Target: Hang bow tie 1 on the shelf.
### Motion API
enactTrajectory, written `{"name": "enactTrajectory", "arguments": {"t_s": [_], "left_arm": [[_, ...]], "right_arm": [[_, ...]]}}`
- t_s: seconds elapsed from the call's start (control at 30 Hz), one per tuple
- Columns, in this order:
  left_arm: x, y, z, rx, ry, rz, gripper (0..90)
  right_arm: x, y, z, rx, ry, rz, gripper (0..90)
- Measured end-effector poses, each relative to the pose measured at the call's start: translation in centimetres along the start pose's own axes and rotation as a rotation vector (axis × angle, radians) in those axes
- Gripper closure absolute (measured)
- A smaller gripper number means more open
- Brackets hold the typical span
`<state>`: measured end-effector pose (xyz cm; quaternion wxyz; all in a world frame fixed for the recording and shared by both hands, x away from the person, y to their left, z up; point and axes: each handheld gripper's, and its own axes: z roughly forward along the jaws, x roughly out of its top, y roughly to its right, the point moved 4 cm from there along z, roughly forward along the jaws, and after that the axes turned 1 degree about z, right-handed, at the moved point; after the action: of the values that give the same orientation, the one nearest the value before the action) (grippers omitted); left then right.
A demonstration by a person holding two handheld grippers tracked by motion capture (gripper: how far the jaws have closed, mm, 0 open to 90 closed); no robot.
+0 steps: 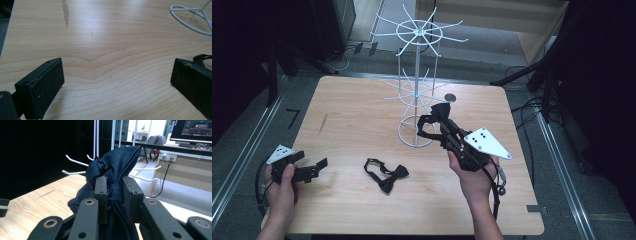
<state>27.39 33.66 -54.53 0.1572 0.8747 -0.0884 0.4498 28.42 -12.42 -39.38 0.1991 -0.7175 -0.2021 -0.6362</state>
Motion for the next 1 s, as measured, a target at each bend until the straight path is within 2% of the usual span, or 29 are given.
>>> {"name": "enactTrajectory", "arguments": {"t_s": [0.67, 1.0], "left_arm": [[0.0, 0.0, 0.0, -0.003, 0.002, -0.003, 0.0], [0.0, 0.0, 0.0, -0.003, 0.005, -0.004, 0.0]], "right_arm": [[0.1, 0.5, 2.3, -0.012, -0.019, 0.011, 76.3], [-0.4, 1.3, 3.6, -0.043, -0.027, 0.012, 76.3]]}}
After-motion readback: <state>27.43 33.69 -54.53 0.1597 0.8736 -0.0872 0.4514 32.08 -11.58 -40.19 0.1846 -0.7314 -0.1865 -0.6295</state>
